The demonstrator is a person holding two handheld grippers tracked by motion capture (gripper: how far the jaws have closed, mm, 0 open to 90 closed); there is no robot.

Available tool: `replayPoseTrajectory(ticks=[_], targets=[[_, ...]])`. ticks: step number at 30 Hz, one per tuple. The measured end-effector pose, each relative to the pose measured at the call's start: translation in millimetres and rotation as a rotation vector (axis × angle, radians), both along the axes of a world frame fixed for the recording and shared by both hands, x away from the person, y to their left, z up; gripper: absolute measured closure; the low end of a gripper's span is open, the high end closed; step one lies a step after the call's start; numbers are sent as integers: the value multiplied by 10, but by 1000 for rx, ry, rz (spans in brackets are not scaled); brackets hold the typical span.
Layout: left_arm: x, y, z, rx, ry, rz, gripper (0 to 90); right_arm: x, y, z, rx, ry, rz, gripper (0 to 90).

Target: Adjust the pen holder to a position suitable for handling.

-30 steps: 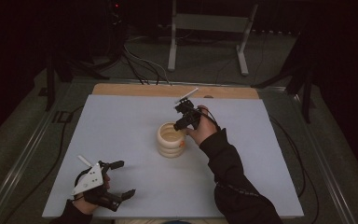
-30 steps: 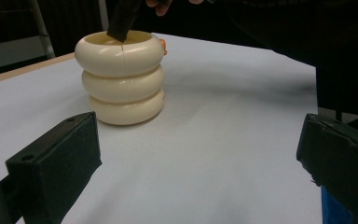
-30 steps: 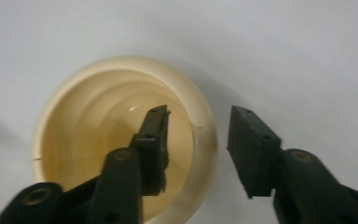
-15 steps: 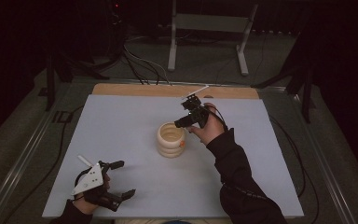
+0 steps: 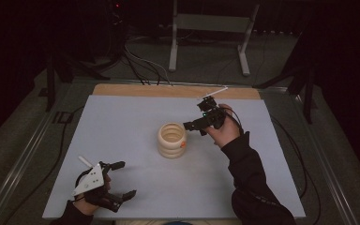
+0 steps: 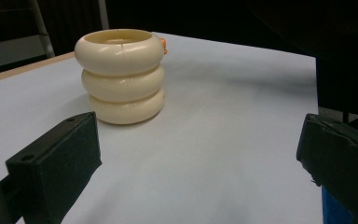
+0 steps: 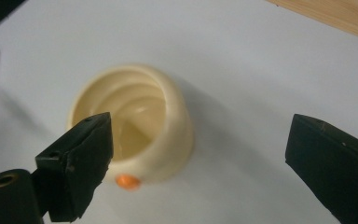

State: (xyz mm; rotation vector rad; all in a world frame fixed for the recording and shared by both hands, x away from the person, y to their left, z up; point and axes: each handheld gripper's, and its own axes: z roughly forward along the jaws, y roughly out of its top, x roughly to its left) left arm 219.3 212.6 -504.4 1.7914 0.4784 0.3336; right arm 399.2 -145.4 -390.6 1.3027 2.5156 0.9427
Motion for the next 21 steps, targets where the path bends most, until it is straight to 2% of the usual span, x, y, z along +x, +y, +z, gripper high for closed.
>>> replayPoseTrajectory(ticks=[2, 9, 14, 18, 21], targets=[[1, 1, 0, -1, 0, 1, 1, -26, -62, -12, 3, -1, 14, 25], [4, 2, -2, 2, 1, 0, 1, -131, -301, -36, 6, -34, -22, 21], [1, -4, -2, 4, 1, -2, 1, -216, -434, -55, 22, -45, -16, 0], [2, 1, -1, 3, 0, 0, 1, -295, -531, -88, 14, -63, -30, 0], [-1, -2, -1, 3, -1, -2, 1, -357, -619, -120, 31, -72, -46, 0]])
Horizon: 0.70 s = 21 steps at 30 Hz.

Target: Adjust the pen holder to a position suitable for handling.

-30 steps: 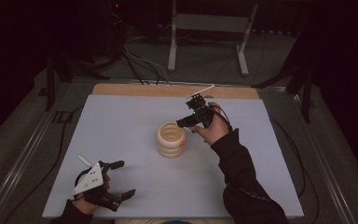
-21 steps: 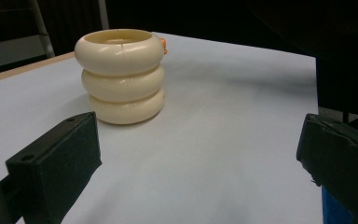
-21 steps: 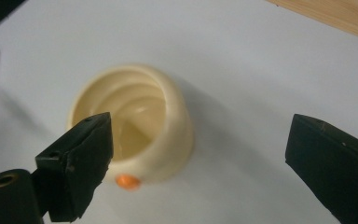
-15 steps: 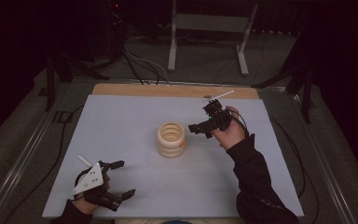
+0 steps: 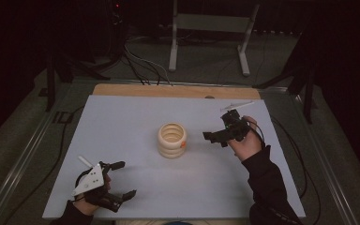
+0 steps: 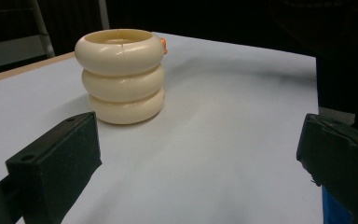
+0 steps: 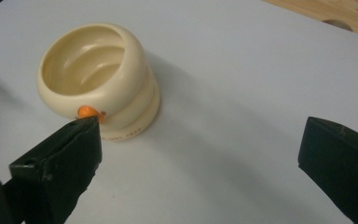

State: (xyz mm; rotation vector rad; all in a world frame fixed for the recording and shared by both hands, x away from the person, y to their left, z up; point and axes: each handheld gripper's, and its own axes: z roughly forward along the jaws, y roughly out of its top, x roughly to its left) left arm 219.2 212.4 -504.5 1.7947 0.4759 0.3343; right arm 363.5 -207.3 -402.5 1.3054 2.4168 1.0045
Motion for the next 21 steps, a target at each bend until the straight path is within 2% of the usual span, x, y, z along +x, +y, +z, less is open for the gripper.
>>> replayPoseTrajectory(ticks=[10, 17, 21], targets=[[1, -2, 0, 2, 0, 1, 2, -207, -236, -244, -1, -49, -22, 0], [2, 0, -1, 3, 1, 3, 1, -340, -371, -468, 19, -34, -29, 0], [1, 1, 0, 2, 0, 2, 1, -422, -438, -585, 13, -20, -24, 0]])
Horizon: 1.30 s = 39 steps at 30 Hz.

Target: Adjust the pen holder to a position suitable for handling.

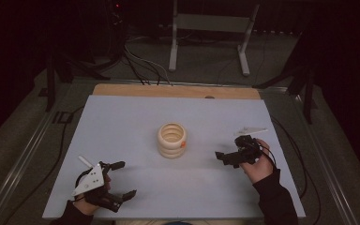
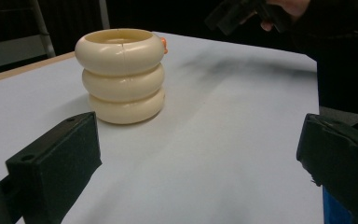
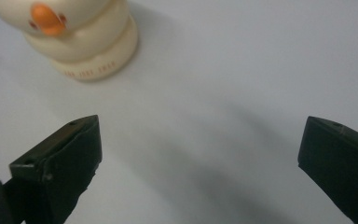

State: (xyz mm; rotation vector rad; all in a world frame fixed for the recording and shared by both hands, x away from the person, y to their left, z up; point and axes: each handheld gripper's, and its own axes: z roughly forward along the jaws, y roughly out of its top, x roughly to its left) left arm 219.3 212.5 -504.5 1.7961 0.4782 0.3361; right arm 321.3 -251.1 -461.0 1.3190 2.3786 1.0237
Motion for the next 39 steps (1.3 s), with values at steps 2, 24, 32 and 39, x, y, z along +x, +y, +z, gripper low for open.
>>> replayPoseTrajectory(ticks=[2, 24, 32, 39], targets=[[0, -1, 0, 1, -1, 0, 1, -45, -37, -55, -1, 0, -2, 0], [24, 15, -23, 4, 6, 5, 1, -473, -460, -366, 58, -112, -69, 0], [49, 1, -38, 9, 9, -2, 1, -614, -582, -479, 46, -159, -105, 0], [62, -6, -36, 6, 11, -6, 1, -626, -605, -491, 56, -193, -109, 0]])
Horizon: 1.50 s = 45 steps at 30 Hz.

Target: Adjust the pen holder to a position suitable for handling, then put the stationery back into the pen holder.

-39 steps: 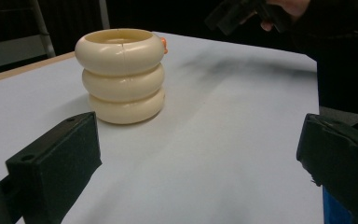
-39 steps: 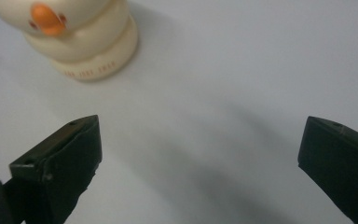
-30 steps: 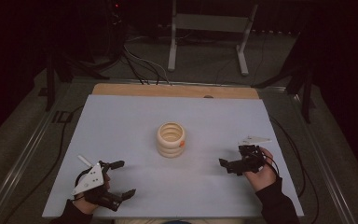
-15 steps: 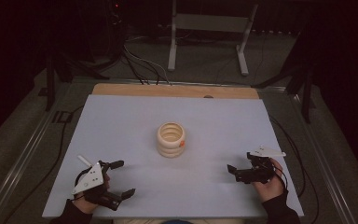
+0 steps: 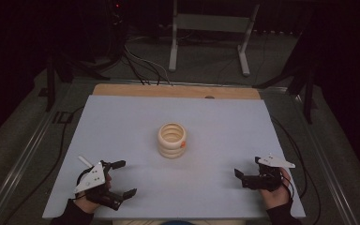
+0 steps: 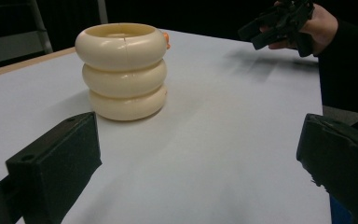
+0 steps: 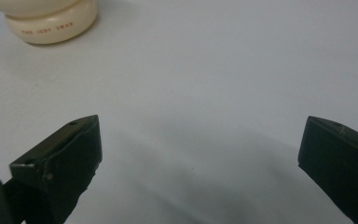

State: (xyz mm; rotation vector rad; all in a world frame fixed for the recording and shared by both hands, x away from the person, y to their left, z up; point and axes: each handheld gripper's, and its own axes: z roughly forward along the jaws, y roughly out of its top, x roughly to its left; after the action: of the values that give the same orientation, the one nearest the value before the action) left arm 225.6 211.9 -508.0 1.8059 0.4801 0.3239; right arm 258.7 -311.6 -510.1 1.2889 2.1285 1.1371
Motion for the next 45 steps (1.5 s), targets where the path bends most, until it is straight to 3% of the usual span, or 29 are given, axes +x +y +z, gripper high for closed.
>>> replayPoseTrajectory(ticks=[8, 13, 19, 28, 38, 40, 45], targets=[[-32, -6, 16, 3, -5, 1, 2, 2, 94, -1, 1, -12, 60, 0], [-32, 0, 43, 5, -10, 5, 1, -7, 94, 14, 15, -16, 60, 0], [-51, 27, 175, 11, -39, 4, 1, -16, 91, 22, 26, -14, 66, 0], [-7, 211, 347, 31, -45, -19, 1, -23, 80, 30, 46, -20, 69, 0], [107, 454, 434, 133, -61, -2, 2, -40, 86, 30, 52, -21, 83, 0], [121, 517, 426, 166, -92, 9, 2, -38, 87, 29, 53, -20, 83, 0], [177, 683, 373, 227, -50, 3, 2, -36, 91, 18, 58, -12, 91, 0]])
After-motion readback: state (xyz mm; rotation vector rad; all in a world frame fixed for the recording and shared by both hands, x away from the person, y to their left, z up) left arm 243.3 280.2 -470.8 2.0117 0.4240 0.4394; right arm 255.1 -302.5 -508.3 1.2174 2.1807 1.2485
